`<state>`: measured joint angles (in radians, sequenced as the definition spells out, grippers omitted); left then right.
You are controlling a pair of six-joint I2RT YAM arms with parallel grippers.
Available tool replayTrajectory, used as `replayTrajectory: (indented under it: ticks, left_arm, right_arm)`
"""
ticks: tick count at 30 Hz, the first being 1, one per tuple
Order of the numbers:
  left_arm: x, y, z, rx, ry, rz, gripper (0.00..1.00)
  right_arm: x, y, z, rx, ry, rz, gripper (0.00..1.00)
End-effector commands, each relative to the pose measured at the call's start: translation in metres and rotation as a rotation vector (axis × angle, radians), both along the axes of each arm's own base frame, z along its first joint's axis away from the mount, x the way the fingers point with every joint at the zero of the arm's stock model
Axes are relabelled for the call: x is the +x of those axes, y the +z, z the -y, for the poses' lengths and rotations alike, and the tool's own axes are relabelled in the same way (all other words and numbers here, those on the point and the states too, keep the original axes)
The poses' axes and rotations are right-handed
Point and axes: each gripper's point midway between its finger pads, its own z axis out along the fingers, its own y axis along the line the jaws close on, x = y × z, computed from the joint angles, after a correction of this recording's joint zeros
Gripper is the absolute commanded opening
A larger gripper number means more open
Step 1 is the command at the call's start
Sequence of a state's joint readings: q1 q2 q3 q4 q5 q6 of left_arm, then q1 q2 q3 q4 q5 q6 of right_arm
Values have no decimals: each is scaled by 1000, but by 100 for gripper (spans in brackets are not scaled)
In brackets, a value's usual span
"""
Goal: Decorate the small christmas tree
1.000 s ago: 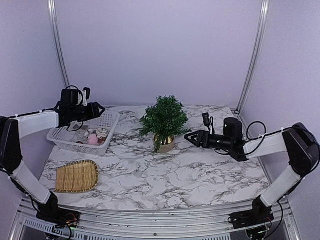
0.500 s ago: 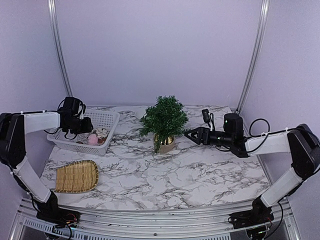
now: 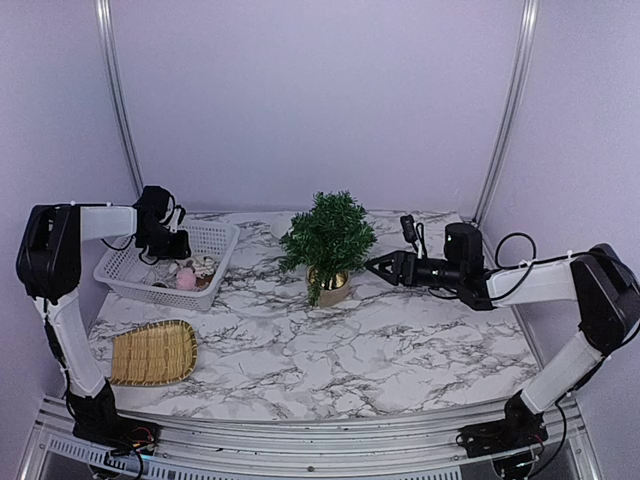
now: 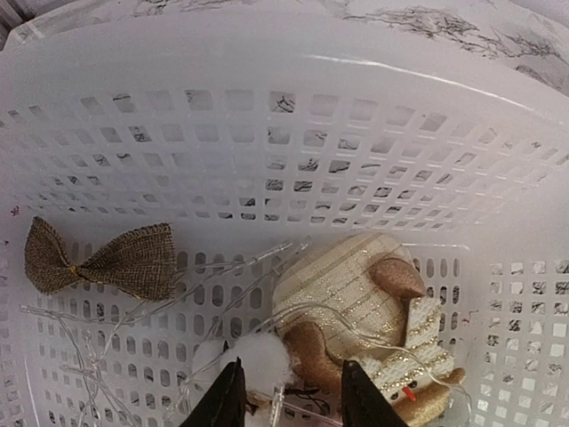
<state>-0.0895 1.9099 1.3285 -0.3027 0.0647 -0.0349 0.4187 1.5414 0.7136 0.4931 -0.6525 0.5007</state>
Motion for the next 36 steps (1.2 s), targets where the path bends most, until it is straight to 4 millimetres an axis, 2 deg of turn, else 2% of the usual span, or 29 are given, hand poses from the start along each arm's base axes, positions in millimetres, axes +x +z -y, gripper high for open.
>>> replayTrajectory:
  ticks: [1, 8, 11, 13, 16, 20, 23, 29, 36]
  left_arm:
    - [-4, -23, 2, -13, -67, -91, 38]
    - [0, -51, 0, -12, -79, -155, 39]
    - [1, -52, -1, -10, -70, -159, 31]
    - [0, -45, -1, -16, -68, -147, 24]
    - [-1, -29, -3, -8, -62, -115, 13]
    - [-5, 4, -3, -13, -59, -52, 0]
    - [-7, 33, -2, -26, -59, 7, 0]
    - [-14, 79, 4, -63, -69, 99, 0]
    - [-23, 155, 17, -141, -89, 257, 0]
  right_arm:
    - [6, 11, -7, 27, 18, 25, 77]
    - [7, 10, -10, 64, 29, 13, 76]
    - [6, 11, -10, 68, 27, 16, 76]
    - [6, 12, -10, 67, 27, 18, 76]
    - [5, 14, -9, 66, 26, 21, 76]
    - [5, 15, -9, 68, 25, 23, 76]
    - [4, 19, -8, 74, 23, 30, 76]
    - [2, 27, -7, 78, 19, 44, 75]
    - [-4, 45, -11, 76, 37, 92, 75]
